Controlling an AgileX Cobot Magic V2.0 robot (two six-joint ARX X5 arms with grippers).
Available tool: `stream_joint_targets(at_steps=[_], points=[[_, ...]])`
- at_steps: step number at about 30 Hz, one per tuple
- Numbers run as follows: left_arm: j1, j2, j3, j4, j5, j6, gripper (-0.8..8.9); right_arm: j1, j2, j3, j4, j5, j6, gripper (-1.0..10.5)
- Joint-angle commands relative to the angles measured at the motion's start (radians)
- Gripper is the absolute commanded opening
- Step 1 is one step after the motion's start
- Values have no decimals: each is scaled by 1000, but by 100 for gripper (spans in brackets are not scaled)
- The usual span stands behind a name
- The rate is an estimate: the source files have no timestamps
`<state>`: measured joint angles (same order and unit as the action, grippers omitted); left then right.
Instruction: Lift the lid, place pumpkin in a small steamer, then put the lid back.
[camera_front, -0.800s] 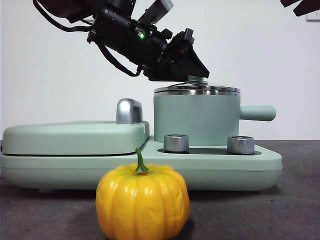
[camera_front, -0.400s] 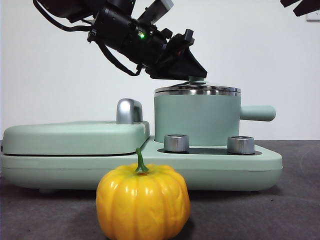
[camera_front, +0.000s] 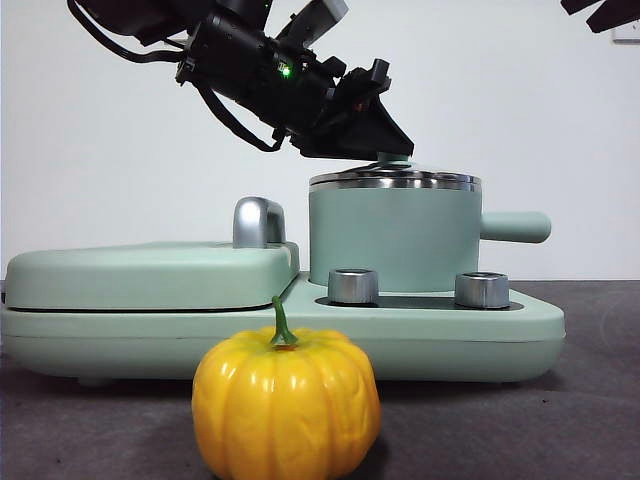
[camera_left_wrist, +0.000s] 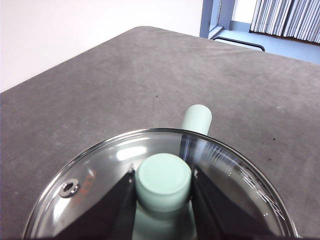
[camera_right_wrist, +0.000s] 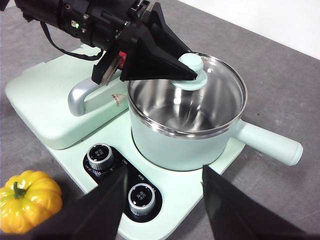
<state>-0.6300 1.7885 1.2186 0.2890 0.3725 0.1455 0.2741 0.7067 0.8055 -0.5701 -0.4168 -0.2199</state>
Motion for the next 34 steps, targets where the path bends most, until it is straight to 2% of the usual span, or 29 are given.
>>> stream_joint_targets(at_steps=[1, 8, 12, 20, 23, 34], points=[[-7, -12, 22, 43, -10, 3, 16, 5, 4, 18, 7, -2, 3, 240], [-2, -68, 22, 38, -10, -3, 16, 5, 4, 18, 7, -2, 3, 241], [3, -116, 22, -6, -10, -38, 16, 5, 4, 18, 7, -2, 3, 240], [43, -261, 22, -361, -18, -77, 16, 5, 5, 18, 0, -5, 2, 241], [54, -315, 22, -486, -68, -86, 16, 17, 13, 18, -28, -6, -11, 241], [63, -517, 17, -705, -203, -46, 16, 187, 81, 18, -94, -2, -101, 249]])
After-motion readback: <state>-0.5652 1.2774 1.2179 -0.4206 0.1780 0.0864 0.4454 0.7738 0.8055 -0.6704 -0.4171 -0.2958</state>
